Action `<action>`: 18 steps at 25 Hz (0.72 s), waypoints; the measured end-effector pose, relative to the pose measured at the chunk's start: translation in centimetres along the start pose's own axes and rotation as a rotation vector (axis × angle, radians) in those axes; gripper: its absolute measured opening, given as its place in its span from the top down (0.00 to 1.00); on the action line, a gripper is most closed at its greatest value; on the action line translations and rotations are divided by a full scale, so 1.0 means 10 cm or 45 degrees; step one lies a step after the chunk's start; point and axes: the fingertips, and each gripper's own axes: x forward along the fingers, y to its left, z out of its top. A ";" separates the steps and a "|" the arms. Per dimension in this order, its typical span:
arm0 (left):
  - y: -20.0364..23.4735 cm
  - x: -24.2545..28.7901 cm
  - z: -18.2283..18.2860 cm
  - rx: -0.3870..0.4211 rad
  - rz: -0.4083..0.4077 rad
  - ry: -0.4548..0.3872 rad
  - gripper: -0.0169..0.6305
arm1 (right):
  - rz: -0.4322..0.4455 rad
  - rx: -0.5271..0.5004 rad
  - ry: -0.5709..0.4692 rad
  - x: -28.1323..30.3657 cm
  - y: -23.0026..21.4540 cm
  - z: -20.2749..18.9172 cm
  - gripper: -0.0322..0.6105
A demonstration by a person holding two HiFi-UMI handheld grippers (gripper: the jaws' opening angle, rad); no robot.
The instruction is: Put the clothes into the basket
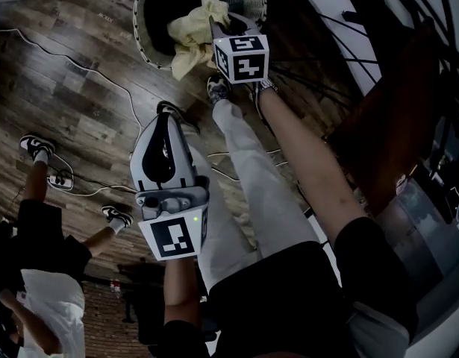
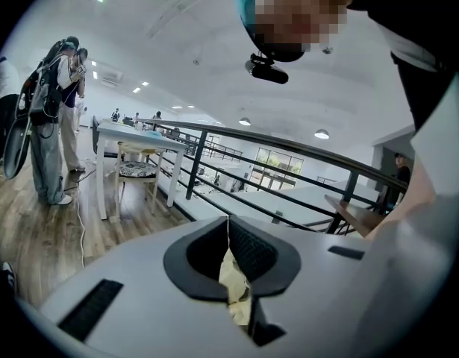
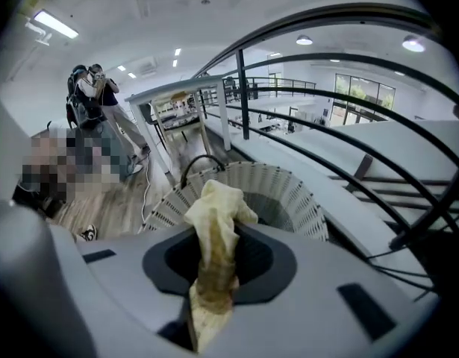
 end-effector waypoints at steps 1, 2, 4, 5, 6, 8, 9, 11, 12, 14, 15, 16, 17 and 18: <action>-0.01 0.01 0.01 -0.001 -0.002 -0.007 0.95 | 0.008 -0.001 0.030 0.01 0.03 -0.14 0.83; -0.03 0.01 0.01 0.000 -0.009 -0.010 0.95 | 0.016 -0.001 0.059 0.03 0.06 -0.28 0.82; -0.07 0.01 -0.01 0.005 -0.025 -0.001 0.95 | 0.022 0.001 0.113 0.05 0.10 -0.51 0.80; -0.08 0.00 -0.03 0.008 -0.031 0.008 0.95 | 0.023 0.003 0.136 0.06 0.12 -0.59 0.79; -0.09 -0.01 -0.05 0.012 -0.034 0.014 0.95 | 0.025 0.005 0.156 0.07 0.14 -0.65 0.77; -0.10 -0.01 -0.05 0.013 -0.038 0.006 0.95 | 0.031 0.003 0.195 0.07 0.17 -0.76 0.71; -0.11 0.00 -0.02 0.011 -0.040 -0.011 0.95 | 0.036 -0.002 0.215 0.07 0.18 -0.80 0.67; -0.12 0.00 0.01 0.004 -0.043 -0.036 0.95 | 0.054 -0.004 0.234 0.06 0.19 -0.84 0.59; -0.13 -0.01 0.01 0.003 -0.044 -0.037 0.95 | 0.062 -0.002 0.230 0.05 0.20 -0.84 0.57; -0.16 -0.04 0.00 0.010 -0.048 -0.034 0.95 | 0.076 -0.008 0.211 0.02 0.21 -0.82 0.51; -0.17 -0.06 -0.01 0.016 -0.050 -0.037 0.95 | 0.083 -0.020 0.206 0.01 0.22 -0.82 0.44; -0.18 -0.07 0.00 0.019 -0.053 -0.042 0.95 | 0.087 -0.037 0.206 -0.01 0.23 -0.83 0.38; -0.19 -0.09 0.00 0.021 -0.055 -0.046 0.95 | 0.087 -0.055 0.207 -0.02 0.24 -0.84 0.37; -0.20 -0.10 0.01 0.022 -0.057 -0.049 0.95 | 0.085 -0.069 0.208 -0.04 0.25 -0.85 0.35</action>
